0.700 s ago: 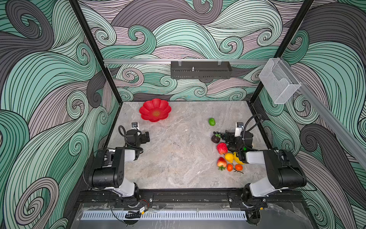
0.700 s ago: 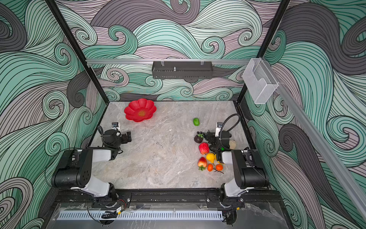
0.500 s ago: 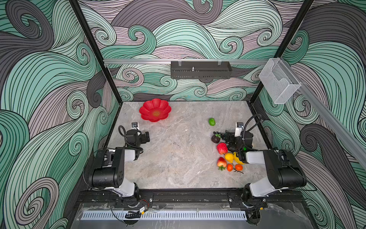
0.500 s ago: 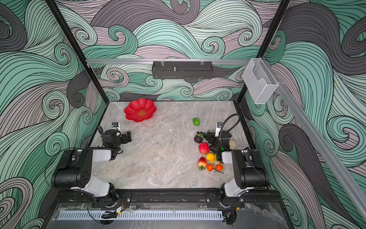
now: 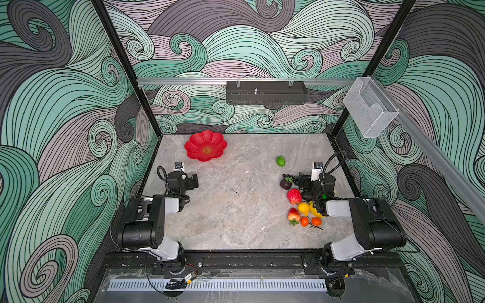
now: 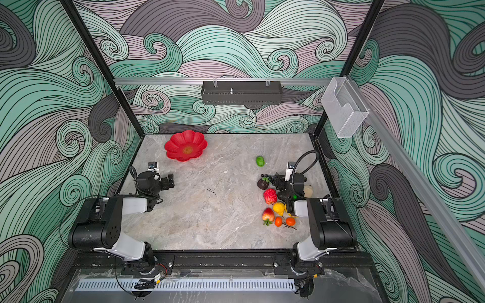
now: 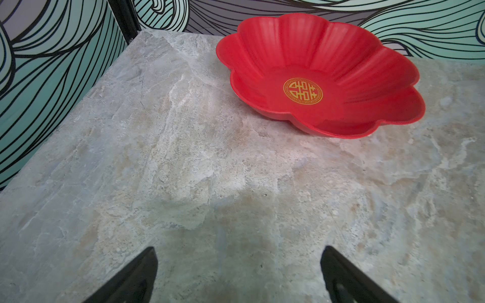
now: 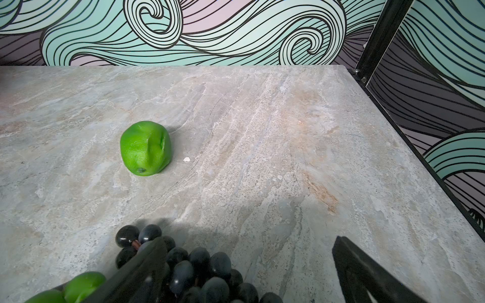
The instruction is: Place and organize the fake fruits in the fruit bowl
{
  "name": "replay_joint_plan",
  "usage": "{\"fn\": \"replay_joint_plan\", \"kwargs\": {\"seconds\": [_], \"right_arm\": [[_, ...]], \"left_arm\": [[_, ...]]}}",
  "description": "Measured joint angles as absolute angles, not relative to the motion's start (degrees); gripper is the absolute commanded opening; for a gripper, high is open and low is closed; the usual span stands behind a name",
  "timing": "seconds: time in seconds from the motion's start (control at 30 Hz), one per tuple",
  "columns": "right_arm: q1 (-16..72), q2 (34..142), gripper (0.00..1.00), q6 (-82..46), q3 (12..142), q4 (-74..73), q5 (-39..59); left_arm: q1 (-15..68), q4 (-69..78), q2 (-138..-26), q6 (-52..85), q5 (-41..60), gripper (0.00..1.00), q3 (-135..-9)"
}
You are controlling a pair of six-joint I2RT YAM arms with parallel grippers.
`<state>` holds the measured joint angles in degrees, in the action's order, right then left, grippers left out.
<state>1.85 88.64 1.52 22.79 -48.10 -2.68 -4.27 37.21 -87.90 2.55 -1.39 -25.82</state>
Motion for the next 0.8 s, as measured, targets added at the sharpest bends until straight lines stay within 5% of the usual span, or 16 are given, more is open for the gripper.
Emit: {"fn": "replay_joint_plan", "kwargs": {"seconds": [0.5,0.8], "right_arm": [[1.89,88.49,0.99,2.13,22.68,-48.27,-1.43],[3.25,74.13,0.99,3.86,22.98,-37.06,-0.23]], "left_arm": [[-4.16,37.32,-86.85,2.33,-1.34,0.99,-25.21],[-2.63,33.23,-63.90,2.94,-4.95,0.99,-19.88]]}}
